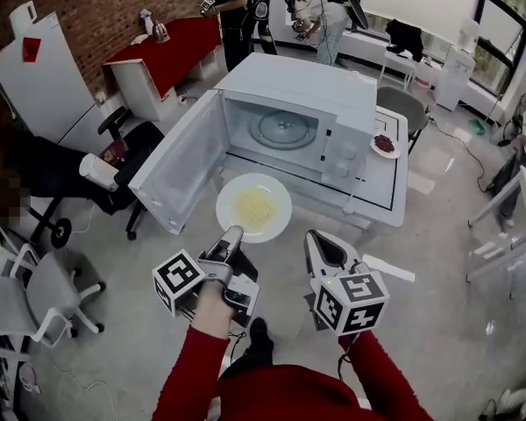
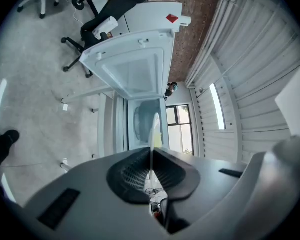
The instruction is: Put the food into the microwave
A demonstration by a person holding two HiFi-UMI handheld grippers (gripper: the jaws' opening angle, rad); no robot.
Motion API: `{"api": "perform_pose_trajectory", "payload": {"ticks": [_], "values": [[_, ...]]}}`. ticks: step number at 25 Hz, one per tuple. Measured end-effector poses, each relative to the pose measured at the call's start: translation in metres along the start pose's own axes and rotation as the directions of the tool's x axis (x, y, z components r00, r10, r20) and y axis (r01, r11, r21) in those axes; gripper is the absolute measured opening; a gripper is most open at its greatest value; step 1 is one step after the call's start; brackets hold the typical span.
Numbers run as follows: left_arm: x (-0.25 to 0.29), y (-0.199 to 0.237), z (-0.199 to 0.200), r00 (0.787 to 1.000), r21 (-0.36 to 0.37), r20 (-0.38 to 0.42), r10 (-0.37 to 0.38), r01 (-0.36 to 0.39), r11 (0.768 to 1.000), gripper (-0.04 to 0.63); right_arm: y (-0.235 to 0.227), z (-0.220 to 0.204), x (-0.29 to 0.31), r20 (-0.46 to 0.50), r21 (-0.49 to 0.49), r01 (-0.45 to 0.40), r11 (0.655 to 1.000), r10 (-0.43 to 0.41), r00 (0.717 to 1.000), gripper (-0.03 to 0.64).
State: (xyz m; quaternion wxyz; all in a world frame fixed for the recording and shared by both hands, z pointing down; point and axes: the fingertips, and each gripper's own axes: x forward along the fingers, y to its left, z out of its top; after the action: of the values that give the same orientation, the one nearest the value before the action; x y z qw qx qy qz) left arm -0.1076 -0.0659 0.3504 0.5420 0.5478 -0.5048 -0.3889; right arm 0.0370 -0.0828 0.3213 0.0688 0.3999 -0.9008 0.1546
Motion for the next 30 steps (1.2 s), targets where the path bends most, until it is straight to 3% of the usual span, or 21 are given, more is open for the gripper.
{"api": "perform_pose_trajectory", "payload": {"ticks": [19, 30], "values": [[0.144, 0.012, 0.056, 0.985, 0.052, -0.173, 0.008, 0.002, 0.999, 0.02, -0.041, 0.002, 0.124, -0.075, 0.016, 0.155, 0.988, -0.154, 0.985, 0.014], [0.191, 0.032, 0.061, 0.983, 0.069, -0.185, 0.019, -0.006, 0.998, 0.02, -0.081, 0.0, 0.16, -0.107, -0.004, 0.214, 0.977, -0.214, 0.971, 0.014]]}}
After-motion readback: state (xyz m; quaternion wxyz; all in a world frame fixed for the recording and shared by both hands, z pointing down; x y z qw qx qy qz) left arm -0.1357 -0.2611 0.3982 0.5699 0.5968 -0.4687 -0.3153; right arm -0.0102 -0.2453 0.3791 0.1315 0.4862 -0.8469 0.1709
